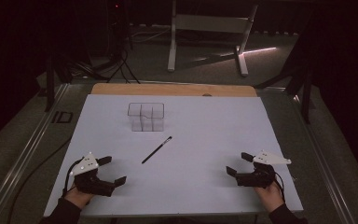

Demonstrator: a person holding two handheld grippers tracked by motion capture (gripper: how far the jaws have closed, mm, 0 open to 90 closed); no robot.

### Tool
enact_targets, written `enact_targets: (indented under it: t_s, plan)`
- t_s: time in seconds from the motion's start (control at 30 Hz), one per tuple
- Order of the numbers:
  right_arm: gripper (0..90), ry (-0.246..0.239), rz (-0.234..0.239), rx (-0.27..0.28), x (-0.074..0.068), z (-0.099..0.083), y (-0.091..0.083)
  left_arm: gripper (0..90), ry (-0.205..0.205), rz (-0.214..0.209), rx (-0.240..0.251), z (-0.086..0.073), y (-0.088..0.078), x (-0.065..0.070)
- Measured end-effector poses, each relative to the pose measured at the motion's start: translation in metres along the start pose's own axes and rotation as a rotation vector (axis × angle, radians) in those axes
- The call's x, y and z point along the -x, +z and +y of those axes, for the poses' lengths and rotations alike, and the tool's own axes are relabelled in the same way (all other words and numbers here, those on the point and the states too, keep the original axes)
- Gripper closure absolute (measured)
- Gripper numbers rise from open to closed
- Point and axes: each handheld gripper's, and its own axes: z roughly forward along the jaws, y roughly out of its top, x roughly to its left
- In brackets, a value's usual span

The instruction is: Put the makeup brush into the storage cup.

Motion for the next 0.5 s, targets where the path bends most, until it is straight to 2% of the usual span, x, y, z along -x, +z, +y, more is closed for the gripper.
enact_targets:
  t_s: [0.33,0.5]
  plan:
    - [11.3,-0.003,0.007,0.008,-0.0004,0.0009,-0.0014,0.7,0.006,0.008,-0.016,0.0021,0.0005,0.0023]
    - [11.3,-0.003,0.005,0.02,-0.0006,0.0016,-0.003,0.7,-0.019,0.022,-0.019,0.0077,-0.0016,0.0043]
